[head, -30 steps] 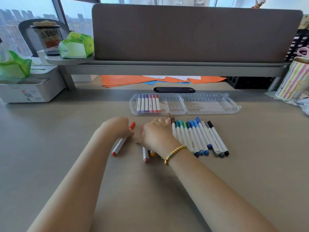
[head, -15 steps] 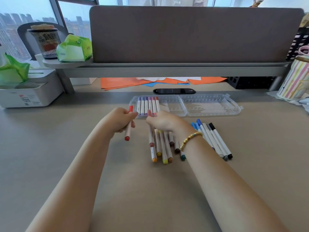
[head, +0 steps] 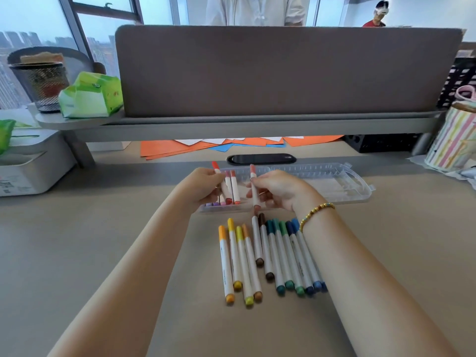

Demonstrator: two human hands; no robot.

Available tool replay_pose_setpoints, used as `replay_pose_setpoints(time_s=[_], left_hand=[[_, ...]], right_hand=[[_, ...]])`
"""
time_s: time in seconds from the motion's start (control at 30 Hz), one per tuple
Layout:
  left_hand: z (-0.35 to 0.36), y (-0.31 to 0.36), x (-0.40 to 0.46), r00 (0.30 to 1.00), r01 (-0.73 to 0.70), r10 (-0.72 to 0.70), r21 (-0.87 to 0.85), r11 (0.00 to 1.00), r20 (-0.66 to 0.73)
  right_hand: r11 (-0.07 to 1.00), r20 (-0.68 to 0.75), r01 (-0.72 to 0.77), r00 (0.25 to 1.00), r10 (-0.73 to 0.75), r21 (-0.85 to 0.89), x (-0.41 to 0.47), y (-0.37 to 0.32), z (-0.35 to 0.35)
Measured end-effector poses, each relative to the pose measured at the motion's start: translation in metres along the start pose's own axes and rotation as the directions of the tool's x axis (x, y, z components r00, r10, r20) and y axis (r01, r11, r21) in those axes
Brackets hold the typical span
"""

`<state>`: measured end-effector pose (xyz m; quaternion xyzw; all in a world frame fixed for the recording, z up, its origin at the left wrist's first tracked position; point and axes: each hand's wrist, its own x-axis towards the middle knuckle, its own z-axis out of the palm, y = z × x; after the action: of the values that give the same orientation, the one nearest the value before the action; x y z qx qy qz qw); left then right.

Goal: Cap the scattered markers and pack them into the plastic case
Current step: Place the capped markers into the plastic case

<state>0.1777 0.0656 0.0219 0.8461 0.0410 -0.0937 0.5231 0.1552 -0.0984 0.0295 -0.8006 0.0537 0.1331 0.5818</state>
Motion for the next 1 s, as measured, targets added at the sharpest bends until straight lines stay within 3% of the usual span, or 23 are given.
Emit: replay_pose_setpoints(time_s=[0.23, 0.37, 0.73, 1.0], left_hand=[[0.018, 0.006, 0.039, 0.996, -0.082, 0.090, 0.301, 0.950, -0.013], [0.029, 0.009, 0.057, 0.990, -0.083, 0.128, 0.518, 0.851, -0.051], [0.052, 0.016, 0.065, 0.973, -0.124, 0.225, 0.696, 0.707, -0.055], [0.055, 0.006, 0.067, 0.957, -0.144, 0.291, 0.883, 0.446, 0.009]], right_hand=[[0.996, -0.079, -0.037, 0.996, 0.044, 0.084, 0.020, -0.003, -0.016], [0.997, -0.130, -0.053, 0.990, 0.060, 0.060, 0.033, 0.002, -0.024], [0.999, -0.199, -0.035, 0.979, 0.037, 0.014, 0.055, 0.011, -0.021], [1.000, -0.193, -0.012, 0.981, 0.012, 0.004, 0.056, 0.012, -0.022]])
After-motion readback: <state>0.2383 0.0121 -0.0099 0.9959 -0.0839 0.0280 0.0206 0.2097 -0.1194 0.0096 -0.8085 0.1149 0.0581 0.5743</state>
